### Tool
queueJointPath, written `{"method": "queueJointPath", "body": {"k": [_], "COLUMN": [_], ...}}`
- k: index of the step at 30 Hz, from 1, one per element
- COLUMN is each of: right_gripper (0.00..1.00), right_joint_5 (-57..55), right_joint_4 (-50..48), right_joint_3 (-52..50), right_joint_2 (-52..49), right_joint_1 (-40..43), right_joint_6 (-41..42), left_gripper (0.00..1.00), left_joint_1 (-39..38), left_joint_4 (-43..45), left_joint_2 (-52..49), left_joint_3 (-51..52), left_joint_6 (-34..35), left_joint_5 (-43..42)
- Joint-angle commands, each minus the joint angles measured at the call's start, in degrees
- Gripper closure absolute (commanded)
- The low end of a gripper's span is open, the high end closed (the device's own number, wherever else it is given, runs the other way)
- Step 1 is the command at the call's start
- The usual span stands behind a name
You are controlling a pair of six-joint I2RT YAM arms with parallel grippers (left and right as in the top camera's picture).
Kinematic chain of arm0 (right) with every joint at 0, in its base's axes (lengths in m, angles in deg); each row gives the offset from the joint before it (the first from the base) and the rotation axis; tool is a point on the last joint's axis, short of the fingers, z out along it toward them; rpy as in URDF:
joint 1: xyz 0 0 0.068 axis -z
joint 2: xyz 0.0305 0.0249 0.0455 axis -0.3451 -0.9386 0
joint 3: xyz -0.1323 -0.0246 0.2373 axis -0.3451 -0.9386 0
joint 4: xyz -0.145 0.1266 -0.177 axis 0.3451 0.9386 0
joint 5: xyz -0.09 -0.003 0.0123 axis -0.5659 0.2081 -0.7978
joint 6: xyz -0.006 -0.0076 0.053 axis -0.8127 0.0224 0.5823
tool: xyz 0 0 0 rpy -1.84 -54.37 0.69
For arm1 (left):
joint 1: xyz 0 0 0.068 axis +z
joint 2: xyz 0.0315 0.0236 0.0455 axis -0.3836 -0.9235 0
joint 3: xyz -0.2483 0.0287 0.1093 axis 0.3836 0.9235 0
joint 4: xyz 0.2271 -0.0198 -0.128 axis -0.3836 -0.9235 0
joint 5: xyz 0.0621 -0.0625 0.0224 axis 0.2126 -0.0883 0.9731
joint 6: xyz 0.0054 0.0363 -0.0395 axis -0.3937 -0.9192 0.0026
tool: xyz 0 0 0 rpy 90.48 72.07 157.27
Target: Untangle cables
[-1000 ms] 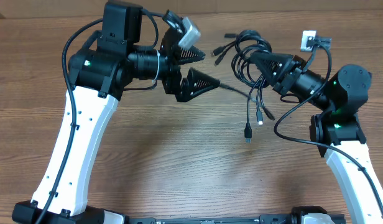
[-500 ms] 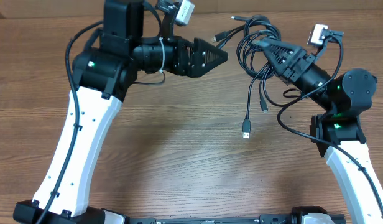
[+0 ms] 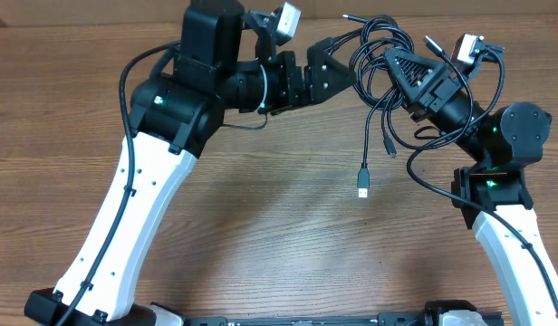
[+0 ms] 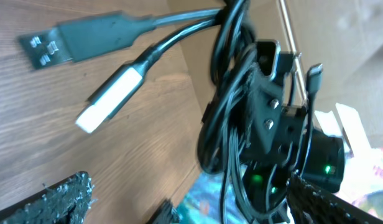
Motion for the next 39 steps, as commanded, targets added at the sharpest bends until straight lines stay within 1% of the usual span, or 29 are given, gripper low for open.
{"method": "queueJointPath", "body": {"k": [1, 6, 8, 9, 10, 11, 12, 14, 15, 16, 17, 21, 23, 24, 25, 26, 30, 34, 35, 37, 39], "right_gripper": [0.96, 0.96, 0.96, 0.96, 0.96, 0.96, 0.96, 0.96, 0.96, 0.96, 0.96, 0.96, 0.96, 0.96, 0.96, 0.96, 0.96, 0.96, 0.92, 0.72, 0.35], "right_joint_5": [-0.8, -0.8, -0.7, -0.7, -0.7, -0.7, -0.7, -0.7, -0.7, -0.7, -0.7, -0.7, -0.6, -0.5, -0.2, 0.2, 1.4, 3.2, 4.0, 5.5, 6.4], "right_joint_4": [-0.7, -0.6, -0.6, -0.6, -0.6, -0.4, -0.4, -0.4, -0.3, 0.1, 0.5, 2.4, 2.7, 2.7, 2.6, 2.6, 2.7, 2.6, 2.6, 2.8, 4.0], "right_joint_3": [0.9, 0.9, 0.9, 0.9, 0.9, 0.9, 0.9, 0.9, 0.9, 0.9, 0.9, 0.9, 0.9, 0.9, 0.9, 0.9, 0.9, 0.9, 0.9, 0.9, 0.9], "right_joint_2": [0.2, 0.2, 0.2, 0.2, 0.2, 0.2, 0.2, 0.2, 0.2, 0.2, 0.2, 0.2, 0.2, 0.2, 0.2, 0.2, 0.2, 0.2, 0.2, 0.2, 0.2], "right_joint_1": [-1.0, -1.7, -1.7, -1.7, -1.7, -1.7, -1.7, -1.7, -1.7, -1.7, -1.7, -1.7, -1.7, -1.7, -1.7, -1.7, -1.7, -1.7, -1.7, -1.7, -1.7], "right_joint_6": [1.3, 1.3, 1.3, 1.3, 1.3, 1.3, 1.2, 1.1, 1.1, 1.1, 1.1, 0.9, 0.9, 0.9, 0.9, 0.8, -1.2, -7.2, -9.8, -15.9, -23.9], "left_gripper": [0.00, 0.00, 0.04, 0.07, 0.14, 0.28, 0.39, 0.51, 0.61, 0.67, 0.70, 0.74, 0.77, 0.80, 0.86, 0.95, 0.96, 0.96, 0.96, 0.96, 0.96], "left_joint_1": [-1.9, -4.8, -5.4, -5.5, -5.7, -5.7, -5.7, -5.7, -5.7, -5.7, -5.7, -5.7, -5.7, -5.7, -5.7, -5.7, -5.7, -5.7, -5.6, -5.5, -5.0], "left_joint_4": [2.9, 6.9, 7.1, 7.1, 7.1, 7.3, 7.3, 7.8, 7.8, 8.1, 8.3, 9.1, 9.6, 9.8, 9.9, 9.9, 10.7, 11.0, 11.0, 10.7, 10.7], "left_joint_2": [0.6, -0.3, -0.8, -1.0, -1.2, -1.7, -2.1, -2.6, -2.9, -3.1, -3.3, -3.8, -3.8, -3.8, -3.8, -3.8, -3.8, -3.8, -3.8, -3.7, -3.7], "left_joint_3": [-0.9, -0.9, -0.9, -0.9, -0.9, -0.9, -0.9, -0.9, -0.9, -0.9, -0.9, -0.9, -0.9, -0.9, -0.9, -0.9, -0.9, -0.9, -0.9, -0.9, -0.9], "left_joint_6": [4.4, 7.0, 7.2, 7.2, 7.2, 7.2, 7.2, 7.2, 7.2, 7.2, 7.2, 7.0, 5.5, 4.7, 3.9, 2.7, -4.2, -12.4, -15.0, -20.0, -24.8], "left_joint_5": [2.9, 5.7, 6.4, 6.9, 7.3, 7.4, 7.4, 7.4, 7.4, 7.4, 7.4, 7.4, 7.4, 7.4, 7.4, 7.4, 7.1, 5.3, 4.5, 2.7, -0.5]}}
